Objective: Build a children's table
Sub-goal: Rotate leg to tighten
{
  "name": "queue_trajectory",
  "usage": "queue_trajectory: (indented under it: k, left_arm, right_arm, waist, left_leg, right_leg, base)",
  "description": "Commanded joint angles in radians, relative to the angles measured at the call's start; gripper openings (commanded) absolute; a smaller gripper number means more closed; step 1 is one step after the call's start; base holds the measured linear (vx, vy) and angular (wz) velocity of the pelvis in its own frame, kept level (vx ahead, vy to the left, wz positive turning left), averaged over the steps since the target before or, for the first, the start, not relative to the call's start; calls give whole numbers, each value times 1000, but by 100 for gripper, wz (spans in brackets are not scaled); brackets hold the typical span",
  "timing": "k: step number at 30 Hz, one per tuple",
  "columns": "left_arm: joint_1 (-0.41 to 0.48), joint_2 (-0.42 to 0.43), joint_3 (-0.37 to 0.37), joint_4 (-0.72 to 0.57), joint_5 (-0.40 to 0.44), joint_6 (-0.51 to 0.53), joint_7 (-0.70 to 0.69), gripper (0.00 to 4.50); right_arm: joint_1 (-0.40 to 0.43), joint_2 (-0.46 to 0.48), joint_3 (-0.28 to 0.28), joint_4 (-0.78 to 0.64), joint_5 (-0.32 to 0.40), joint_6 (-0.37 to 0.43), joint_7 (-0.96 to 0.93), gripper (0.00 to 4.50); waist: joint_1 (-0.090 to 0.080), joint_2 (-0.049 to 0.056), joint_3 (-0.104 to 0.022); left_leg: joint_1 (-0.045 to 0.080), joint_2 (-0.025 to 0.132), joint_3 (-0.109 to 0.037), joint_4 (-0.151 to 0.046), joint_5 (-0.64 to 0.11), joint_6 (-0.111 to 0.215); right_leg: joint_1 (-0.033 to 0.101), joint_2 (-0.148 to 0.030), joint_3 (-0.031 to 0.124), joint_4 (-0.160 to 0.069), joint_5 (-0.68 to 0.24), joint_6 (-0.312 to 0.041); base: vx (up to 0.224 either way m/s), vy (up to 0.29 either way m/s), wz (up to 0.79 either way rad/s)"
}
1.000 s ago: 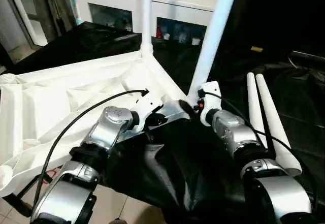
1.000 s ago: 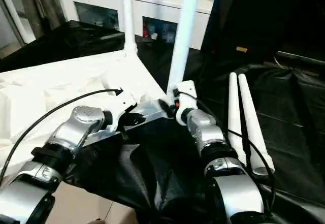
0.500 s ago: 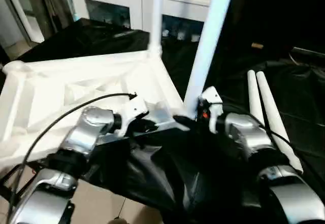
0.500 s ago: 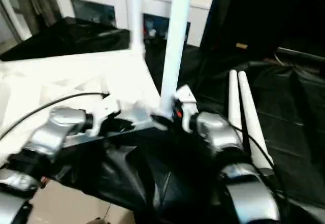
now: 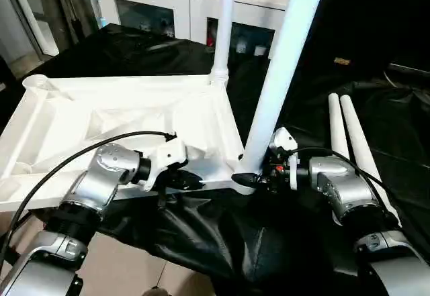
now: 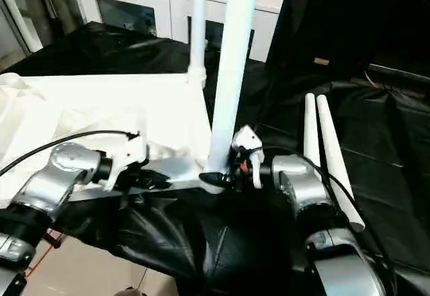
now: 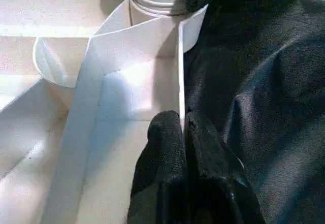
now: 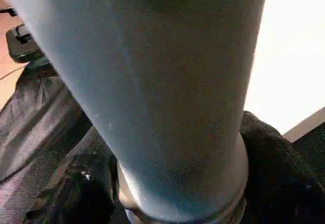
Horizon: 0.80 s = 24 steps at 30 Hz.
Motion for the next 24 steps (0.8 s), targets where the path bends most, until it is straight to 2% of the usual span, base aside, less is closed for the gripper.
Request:
queue_trajectory:
  k: [1,3,5,6,7,8,9,10,11,12,13,14,15,16,18,19,20,22,24]
  left_arm:
    - [13,-24,-33,-18,-15,3,-9,0]
    - [10,-32,-30,-11,-9,7,14,0]
    - [-10,-64,-14,22,11,26,96,0]
    - [-10,-64,-14,22,11,26,96,0]
    - [-46,-118,10,66,28,66,218,0]
    - [-46,-118,10,66,28,66,218,0]
    - [-63,-144,20,85,35,83,272,0]
    - [-73,-159,25,97,40,94,304,0]
    - [-73,-159,25,97,40,94,304,0]
    - [-87,-184,35,113,43,114,351,0]
    - [-118,-238,46,149,55,146,453,0]
    - [-121,-243,47,152,56,148,462,0]
    - [-136,-269,51,169,62,158,506,0]
    - [-142,-281,54,176,65,162,527,0]
    - [-150,-294,54,187,72,157,540,0]
    - [-156,-309,46,191,81,148,539,0]
    - [-155,-311,45,189,81,147,537,0]
    - [-150,-313,40,180,79,147,525,0]
    - [-136,-303,26,163,73,135,495,0]
  right_arm:
    - [16,21,41,-24,-1,26,24,280]
    - [18,31,38,-16,-9,25,-1,279]
    - [8,56,28,32,-36,20,-104,278]
    - [8,56,28,32,-36,20,-104,277]
    - [-32,109,-15,132,-66,25,-354,277]
    - [-32,109,-15,132,-66,25,-354,277]
    - [-52,132,-38,176,-70,35,-463,277]
    - [-64,145,-52,202,-71,41,-526,277]
    - [-64,145,-52,202,-71,41,-526,277]
    - [-76,161,-70,228,-65,50,-593,276]
    - [-102,206,-110,280,-49,71,-749,274]
    - [-104,210,-113,284,-48,72,-763,274]
    - [-115,232,-127,305,-44,72,-827,274]
    - [-120,243,-132,313,-43,68,-855,274]
    - [-129,256,-140,328,-43,52,-860,274]
    - [-141,271,-151,341,-38,36,-856,342]
    - [-142,273,-152,342,-36,35,-853,342]
    - [-147,276,-154,344,-30,32,-838,348]
    - [-152,269,-145,346,-40,13,-809,377]
  waist:
    - [4,0,-59]
    - [4,0,-59]
    - [2,0,-57]
    - [-1,1,-54]
    - [-3,0,-52]
    - [-8,3,-46]
    - [-8,2,-44]
    - [-9,0,-48]
    - [-9,0,-48]
    - [-12,-2,-43]
    - [-12,2,-42]
    - [-14,2,-44]
    - [-11,2,-46]
    - [-9,5,-48]
    - [-6,2,-51]
    - [-5,2,-52]
    - [-3,6,-52]
    - [-3,6,-54]
    - [-6,8,-52]
  left_leg:
    - [1,30,0,-54,-113,54]
    - [0,30,0,-54,-109,53]
    - [0,30,0,-55,-108,49]
    - [2,28,-1,-57,-132,39]
    - [5,29,-1,-59,-157,25]
    - [9,28,-1,-63,-179,10]
    - [12,26,-5,-67,-200,-8]
    - [15,27,-10,-67,-227,-26]
    - [15,27,-10,-67,-227,-26]
    - [17,27,-8,-70,-247,-19]
    - [20,25,-8,-69,-256,-18]
    - [23,24,-9,-70,-265,-25]
    - [27,26,-9,-70,-263,-25]
    - [25,26,-9,-69,-255,-24]
    - [16,25,-7,-68,-227,-10]
    - [15,23,-6,-66,-219,-6]
    - [15,23,-6,-66,-207,-1]
    - [10,25,-7,-67,-194,2]
    - [11,25,-7,-68,-207,2]
  right_leg:
    - [58,-82,51,-67,-46,-224]
    - [58,-82,51,-66,-44,-223]
    - [56,-82,51,-67,-45,-222]
    - [53,-83,52,-74,-92,-215]
    - [51,-87,53,-80,-159,-204]
    - [43,-85,55,-87,-209,-199]
    - [45,-87,54,-92,-267,-187]
    - [50,-94,55,-98,-358,-151]
    - [50,-94,55,-98,-358,-151]
    - [42,-89,57,-102,-356,-144]
    - [40,-90,57,-104,-369,-143]
    - [40,-90,58,-106,-389,-138]
    - [39,-90,58,-107,-379,-136]
    - [40,-90,59,-103,-354,-140]
    - [46,-87,58,-96,-271,-148]
    - [47,-87,59,-95,-259,-149]
    - [47,-87,59,-93,-234,-154]
    - [53,-87,57,-89,-197,-161]
    - [51,-85,56,-90,-194,-168]
  base:
    - [0,0,0]
    - [0,0,0]
    - [0,0,0]
    - [0,0,0]
    - [0,0,0]
    - [0,0,0]
    - [0,0,0]
    - [0,0,0]
    - [0,0,0]
    - [0,0,0]
    - [0,0,0]
    - [0,0,0]
    - [0,0,0]
    - [0,0,0]
    - [0,0,0]
    - [0,0,0]
    - [0,0,0]
    - [0,0,0]
    - [0,0,0]
